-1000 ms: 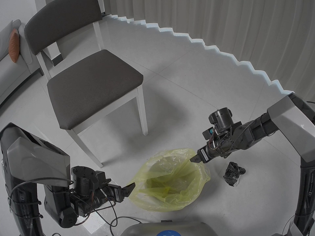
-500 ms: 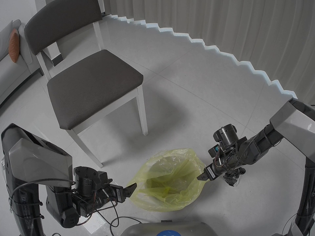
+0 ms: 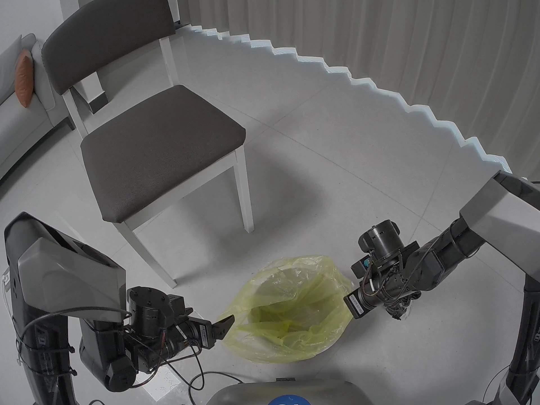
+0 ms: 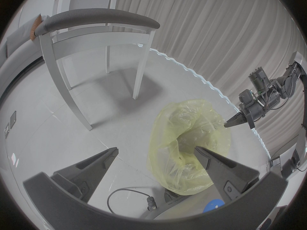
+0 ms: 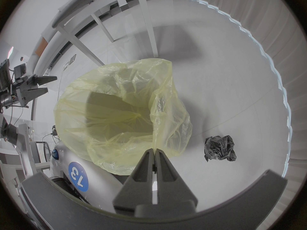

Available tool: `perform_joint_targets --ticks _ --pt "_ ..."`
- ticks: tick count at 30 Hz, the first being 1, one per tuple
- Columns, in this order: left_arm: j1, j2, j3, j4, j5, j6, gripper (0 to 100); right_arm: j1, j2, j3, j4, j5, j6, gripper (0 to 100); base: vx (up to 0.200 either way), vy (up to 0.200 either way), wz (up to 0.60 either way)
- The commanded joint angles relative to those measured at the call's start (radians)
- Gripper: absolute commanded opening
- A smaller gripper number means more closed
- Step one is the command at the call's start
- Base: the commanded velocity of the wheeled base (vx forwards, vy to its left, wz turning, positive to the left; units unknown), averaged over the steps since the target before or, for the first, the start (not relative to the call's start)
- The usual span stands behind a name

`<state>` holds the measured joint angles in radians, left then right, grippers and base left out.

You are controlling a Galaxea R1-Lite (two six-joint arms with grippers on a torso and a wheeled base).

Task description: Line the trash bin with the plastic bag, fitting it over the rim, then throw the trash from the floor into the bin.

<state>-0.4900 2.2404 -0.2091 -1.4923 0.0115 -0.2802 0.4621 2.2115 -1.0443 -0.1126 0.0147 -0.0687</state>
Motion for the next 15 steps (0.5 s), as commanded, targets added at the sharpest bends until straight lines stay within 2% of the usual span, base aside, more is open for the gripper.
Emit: perform_joint_targets --ticks 1,15 --pt "-0.001 -0.002 0.010 -0.005 0.002 -0.001 100 0.006 -0.049 0.030 0.004 -0.002 0.000 0 0.000 0.000 0.00" --pt "-0.016 -0.013 0.027 -0.009 0.013 -0.001 100 -0.003 -0.210 0.058 0.168 -0.010 -0.002 0 0.000 0.000 0.00"
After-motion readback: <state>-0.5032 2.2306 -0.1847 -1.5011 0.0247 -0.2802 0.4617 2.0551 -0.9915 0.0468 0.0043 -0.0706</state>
